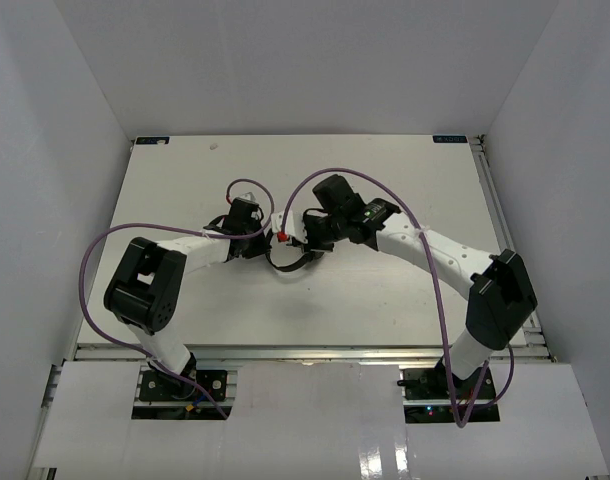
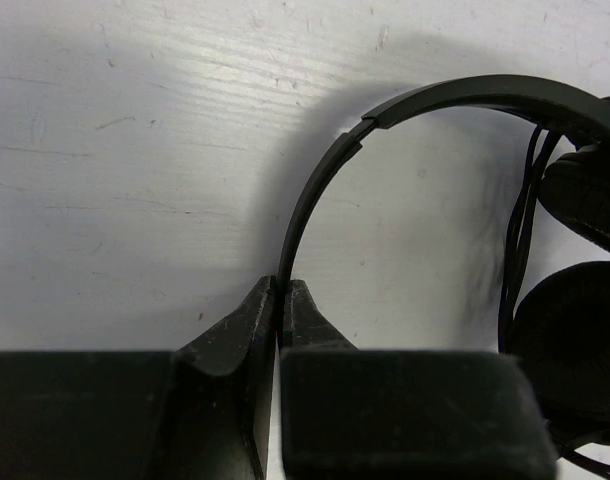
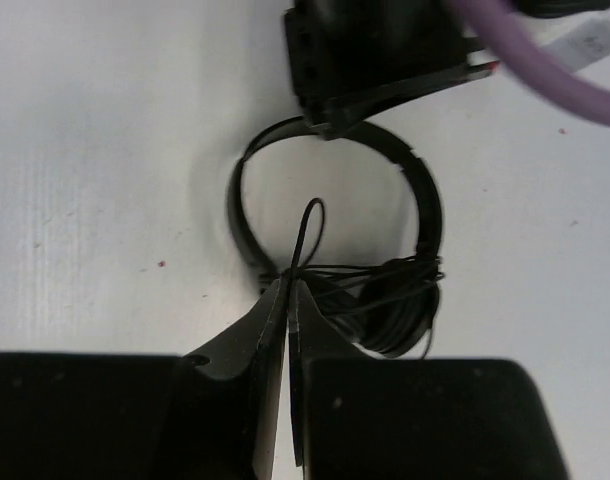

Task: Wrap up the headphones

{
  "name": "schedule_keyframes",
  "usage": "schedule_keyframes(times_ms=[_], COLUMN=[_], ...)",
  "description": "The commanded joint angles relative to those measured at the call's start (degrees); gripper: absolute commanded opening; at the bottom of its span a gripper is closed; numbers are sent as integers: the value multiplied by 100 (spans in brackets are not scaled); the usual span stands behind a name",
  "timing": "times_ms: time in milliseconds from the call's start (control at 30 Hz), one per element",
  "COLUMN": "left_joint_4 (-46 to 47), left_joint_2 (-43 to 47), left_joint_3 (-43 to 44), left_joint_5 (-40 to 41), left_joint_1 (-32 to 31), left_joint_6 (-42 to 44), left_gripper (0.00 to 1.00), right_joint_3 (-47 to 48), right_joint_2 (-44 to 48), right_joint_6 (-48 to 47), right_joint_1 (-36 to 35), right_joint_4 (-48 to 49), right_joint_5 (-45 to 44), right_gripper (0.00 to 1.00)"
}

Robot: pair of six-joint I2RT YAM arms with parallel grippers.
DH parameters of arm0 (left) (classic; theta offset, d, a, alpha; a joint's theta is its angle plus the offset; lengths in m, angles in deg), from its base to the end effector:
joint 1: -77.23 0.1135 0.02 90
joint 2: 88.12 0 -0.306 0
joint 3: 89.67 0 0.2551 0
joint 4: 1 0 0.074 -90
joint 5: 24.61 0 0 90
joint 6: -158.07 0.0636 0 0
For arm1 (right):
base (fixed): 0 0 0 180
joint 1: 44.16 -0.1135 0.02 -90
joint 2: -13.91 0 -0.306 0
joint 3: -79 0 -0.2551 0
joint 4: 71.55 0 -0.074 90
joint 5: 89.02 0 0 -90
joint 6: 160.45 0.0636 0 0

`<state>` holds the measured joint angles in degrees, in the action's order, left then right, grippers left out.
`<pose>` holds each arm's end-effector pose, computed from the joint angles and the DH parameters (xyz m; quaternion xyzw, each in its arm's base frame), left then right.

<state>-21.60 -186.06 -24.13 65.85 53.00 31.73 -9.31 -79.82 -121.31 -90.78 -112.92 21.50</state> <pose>0.3289 -0.1475 0.1700 -0.1013 0.9429 -0.1567 0.2759 0.2529 0.3001 0.3180 -0.7259 0.5431 0.1491 0.3949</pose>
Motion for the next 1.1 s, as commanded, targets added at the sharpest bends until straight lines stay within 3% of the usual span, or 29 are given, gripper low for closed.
schedule_keyframes(times_ms=[0,467,1067], left_joint_4=[77,103,-45], left_joint_2=[339,753,865], left_joint_3=[-118,-442,-400], left_joint_5=[-345,-619,-714], left_joint_1=[-21,-91,-91], left_joint_6=[224,1171,1118], left_gripper=[0,0,0], right_joint_3=[686,1742,1028], right_joint_2=[-616,-1864,-2318], right_joint_6=[180,258,1058], right_joint_1=[363,830,1296], right_joint_4=[348,764,667], right_joint_5=[-397,-837,393], right_gripper=[8,8,8])
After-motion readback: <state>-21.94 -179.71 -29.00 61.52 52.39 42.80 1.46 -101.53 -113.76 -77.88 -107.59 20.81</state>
